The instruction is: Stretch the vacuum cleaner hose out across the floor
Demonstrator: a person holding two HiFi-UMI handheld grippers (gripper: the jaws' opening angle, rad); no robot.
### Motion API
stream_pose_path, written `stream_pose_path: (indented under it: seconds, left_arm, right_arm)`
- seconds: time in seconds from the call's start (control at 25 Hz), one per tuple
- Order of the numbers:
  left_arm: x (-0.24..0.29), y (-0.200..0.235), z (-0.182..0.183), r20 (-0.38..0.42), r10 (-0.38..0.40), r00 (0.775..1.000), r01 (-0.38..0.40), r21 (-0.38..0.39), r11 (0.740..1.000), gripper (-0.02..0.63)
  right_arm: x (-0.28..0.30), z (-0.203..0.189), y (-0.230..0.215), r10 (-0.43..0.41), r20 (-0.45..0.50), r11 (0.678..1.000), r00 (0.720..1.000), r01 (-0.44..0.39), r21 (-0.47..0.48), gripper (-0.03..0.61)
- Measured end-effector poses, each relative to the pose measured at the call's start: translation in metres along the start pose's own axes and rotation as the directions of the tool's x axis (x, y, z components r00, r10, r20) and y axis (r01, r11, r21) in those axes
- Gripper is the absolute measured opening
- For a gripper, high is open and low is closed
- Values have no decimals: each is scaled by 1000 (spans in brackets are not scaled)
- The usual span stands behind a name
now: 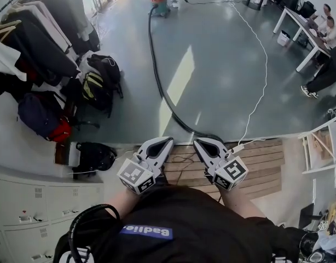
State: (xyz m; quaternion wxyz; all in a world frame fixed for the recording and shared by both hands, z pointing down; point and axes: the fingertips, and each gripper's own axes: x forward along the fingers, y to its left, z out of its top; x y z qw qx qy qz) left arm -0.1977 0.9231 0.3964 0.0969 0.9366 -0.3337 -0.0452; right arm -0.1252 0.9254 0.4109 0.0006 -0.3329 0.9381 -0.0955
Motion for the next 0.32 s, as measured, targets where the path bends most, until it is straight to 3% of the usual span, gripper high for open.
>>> stream_pose_path:
  seconds: [0.32]
  left_arm:
    - [5, 4, 2, 2, -17, 1000, 17, 21, 1000, 8]
  right_arm:
    - [5, 4, -8, -42, -24, 999, 999, 42, -19, 3]
